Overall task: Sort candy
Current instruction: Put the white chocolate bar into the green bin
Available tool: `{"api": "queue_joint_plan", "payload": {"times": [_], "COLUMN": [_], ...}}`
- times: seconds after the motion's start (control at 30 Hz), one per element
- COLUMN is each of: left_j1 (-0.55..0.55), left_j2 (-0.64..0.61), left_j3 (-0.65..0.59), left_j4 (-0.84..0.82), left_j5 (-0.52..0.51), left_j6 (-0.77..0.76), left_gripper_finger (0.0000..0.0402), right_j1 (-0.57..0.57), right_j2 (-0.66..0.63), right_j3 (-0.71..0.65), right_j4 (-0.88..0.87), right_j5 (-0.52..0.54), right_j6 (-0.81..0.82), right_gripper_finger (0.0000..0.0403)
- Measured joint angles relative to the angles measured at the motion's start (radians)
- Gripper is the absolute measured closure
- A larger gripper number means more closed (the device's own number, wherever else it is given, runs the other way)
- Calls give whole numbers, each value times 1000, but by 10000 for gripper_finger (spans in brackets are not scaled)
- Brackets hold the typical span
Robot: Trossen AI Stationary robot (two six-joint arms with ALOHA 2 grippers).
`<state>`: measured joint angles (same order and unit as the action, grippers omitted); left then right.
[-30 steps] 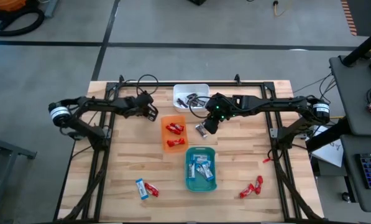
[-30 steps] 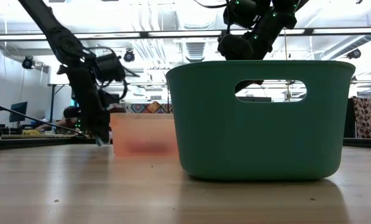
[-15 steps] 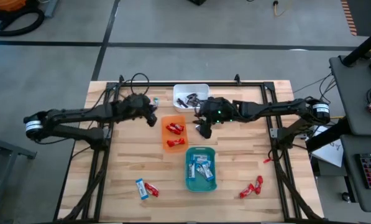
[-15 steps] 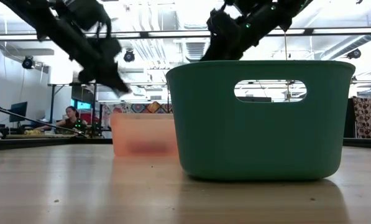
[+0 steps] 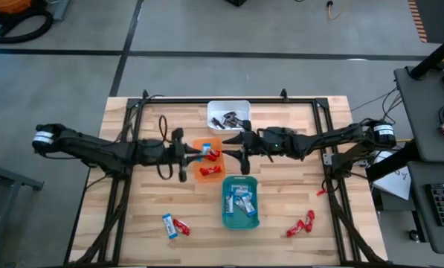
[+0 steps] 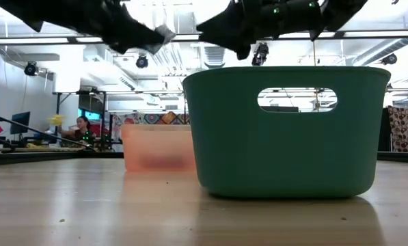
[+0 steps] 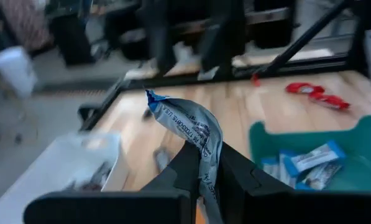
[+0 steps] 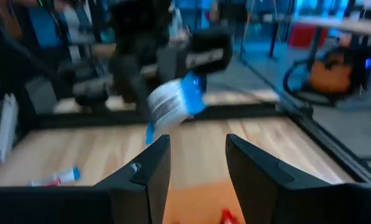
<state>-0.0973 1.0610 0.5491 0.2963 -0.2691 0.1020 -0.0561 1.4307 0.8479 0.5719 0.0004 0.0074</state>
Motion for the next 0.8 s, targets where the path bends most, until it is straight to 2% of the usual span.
{"api": "queue_joint_plan", "payload": {"times": [0.17, 0.5, 0.8], "left_j1": [-33, -33, -33], "left_j2": [66, 209, 307], "left_j3": [1, 13, 13], "left_j4": [117, 322, 526], "left_j5": [-1, -1, 0], "left_j6": [67, 84, 102], "left_gripper_finger": [384, 384, 384], "right_j1": [13, 19, 19], "right_j2": [0, 0, 0], "right_j3": [-10, -10, -10], "right_j4": [60, 97, 92], "right_j5": [-28, -29, -27], "right_j6": [50, 107, 126], "right_gripper_finger": [249, 174, 178]}}
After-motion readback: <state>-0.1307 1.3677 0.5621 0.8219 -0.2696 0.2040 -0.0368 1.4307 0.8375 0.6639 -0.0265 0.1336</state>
